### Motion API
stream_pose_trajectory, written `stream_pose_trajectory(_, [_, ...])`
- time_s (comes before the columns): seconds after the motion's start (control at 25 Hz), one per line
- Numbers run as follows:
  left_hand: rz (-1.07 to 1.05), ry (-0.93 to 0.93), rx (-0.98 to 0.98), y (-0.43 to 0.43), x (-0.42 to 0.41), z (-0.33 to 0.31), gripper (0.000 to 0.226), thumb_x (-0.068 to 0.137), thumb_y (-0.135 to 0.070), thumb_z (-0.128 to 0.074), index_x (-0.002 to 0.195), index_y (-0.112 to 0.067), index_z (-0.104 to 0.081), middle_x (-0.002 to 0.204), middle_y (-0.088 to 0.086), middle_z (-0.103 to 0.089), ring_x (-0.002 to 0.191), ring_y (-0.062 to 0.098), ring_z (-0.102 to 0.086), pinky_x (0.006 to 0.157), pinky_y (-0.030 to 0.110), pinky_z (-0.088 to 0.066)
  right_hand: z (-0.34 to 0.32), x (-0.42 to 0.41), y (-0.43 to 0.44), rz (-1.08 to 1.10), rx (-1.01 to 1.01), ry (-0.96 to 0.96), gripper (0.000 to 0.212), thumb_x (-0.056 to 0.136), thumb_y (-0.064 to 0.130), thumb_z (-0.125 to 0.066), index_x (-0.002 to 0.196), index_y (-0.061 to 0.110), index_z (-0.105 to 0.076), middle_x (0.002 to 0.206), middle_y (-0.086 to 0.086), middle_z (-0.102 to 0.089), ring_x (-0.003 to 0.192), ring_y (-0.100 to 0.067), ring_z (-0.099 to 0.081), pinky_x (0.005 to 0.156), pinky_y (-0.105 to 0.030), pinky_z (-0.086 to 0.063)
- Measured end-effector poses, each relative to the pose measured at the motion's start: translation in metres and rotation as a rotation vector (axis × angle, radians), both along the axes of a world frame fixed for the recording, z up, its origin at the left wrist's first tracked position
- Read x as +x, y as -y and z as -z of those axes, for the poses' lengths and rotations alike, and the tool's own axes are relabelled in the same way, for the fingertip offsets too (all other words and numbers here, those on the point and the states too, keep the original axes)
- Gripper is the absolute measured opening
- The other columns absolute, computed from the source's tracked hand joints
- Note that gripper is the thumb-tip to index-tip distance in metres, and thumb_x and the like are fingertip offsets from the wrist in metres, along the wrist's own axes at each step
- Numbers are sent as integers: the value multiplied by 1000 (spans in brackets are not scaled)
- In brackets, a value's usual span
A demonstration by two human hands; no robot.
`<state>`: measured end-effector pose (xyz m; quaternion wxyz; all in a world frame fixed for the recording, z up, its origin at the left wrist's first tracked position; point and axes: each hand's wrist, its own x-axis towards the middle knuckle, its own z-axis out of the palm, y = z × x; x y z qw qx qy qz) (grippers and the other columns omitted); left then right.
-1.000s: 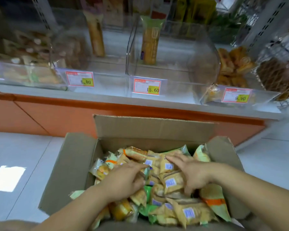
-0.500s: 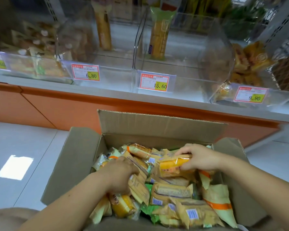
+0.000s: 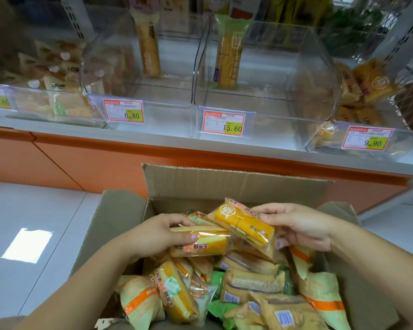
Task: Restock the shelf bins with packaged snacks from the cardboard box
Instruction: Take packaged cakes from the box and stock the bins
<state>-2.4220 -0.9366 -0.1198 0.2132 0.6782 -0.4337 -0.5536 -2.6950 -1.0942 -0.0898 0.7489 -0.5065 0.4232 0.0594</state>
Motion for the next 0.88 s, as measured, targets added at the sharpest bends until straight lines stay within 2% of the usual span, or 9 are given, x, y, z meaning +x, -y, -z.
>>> stream_pose_trajectory(0.16, [-210,-273,69,-4,2,-3,31,86,-41,-71,111,-23,-70,95,2,-72,78,14,-67,57,22,-50,-9,-1,10,124,36,102,42,83,22,-65,125,14,-62,113,-20,-68,85,-28,-70,60,-38,-61])
stream_pose_trajectory(0.24, [-271,-372,102,-4,4,-3,48,73,-51,-74,114,-25,-71,94,3,-72,75,13,-65,50,20,-50,-10,-3,15,149,15,121,50,78,30,-78,124,16,-65,116,-20,-68,88,-28,-70,63,-40,-61])
stream_pose_trajectory(0.36, [-300,-464,142,-4,2,-1,49,74,-48,-77,117,-24,-71,97,9,-72,74,17,-67,49,21,-54,-11,-4,19,164,6,128,47,82,30,-71,126,17,-64,119,-19,-67,94,-29,-68,70,-42,-57])
stream_pose_trajectory(0.44, [-304,-510,168,-3,0,-1,52,71,-48,-80,116,-23,-71,100,13,-73,75,22,-70,53,26,-59,-13,-3,19,147,27,141,64,65,40,-85,122,19,-67,119,-19,-67,95,-30,-67,72,-41,-56])
stream_pose_trajectory(0.52, [-283,-549,174,-3,0,0,64,56,-53,-87,112,-26,-73,106,17,-73,80,26,-72,64,32,-62,-14,-1,19,143,24,149,79,45,48,-93,115,20,-71,114,-18,-69,88,-28,-67,64,-36,-56])
stream_pose_trajectory(0.6, [-269,-572,158,-5,1,0,72,49,-56,-89,112,-27,-73,109,18,-72,83,27,-72,68,34,-62,-18,2,17,166,-11,151,86,37,45,-97,114,17,-71,109,-17,-70,82,-25,-66,60,-31,-56])
stream_pose_trajectory(0.68, [-254,-539,126,-4,1,-4,72,52,-59,-86,115,-28,-71,108,14,-72,82,22,-69,63,30,-59,-23,4,16,191,-59,155,91,36,34,-98,119,15,-67,113,-18,-69,84,-26,-66,57,-30,-57])
stream_pose_trajectory(0.8, [-242,-431,56,-2,-1,-11,74,51,-69,-81,115,-33,-70,100,6,-72,79,16,-64,56,24,-49,-39,6,11,176,-241,100,71,51,18,-93,117,20,-67,115,-14,-67,79,-23,-68,46,-22,-50])
stream_pose_trajectory(0.88, [-248,-401,16,1,-3,-16,70,55,-69,-79,115,-34,-70,104,7,-73,82,18,-65,57,23,-48,-51,4,11,205,-396,80,65,56,15,-86,115,24,-63,116,-7,-64,83,-20,-67,50,-20,-50])
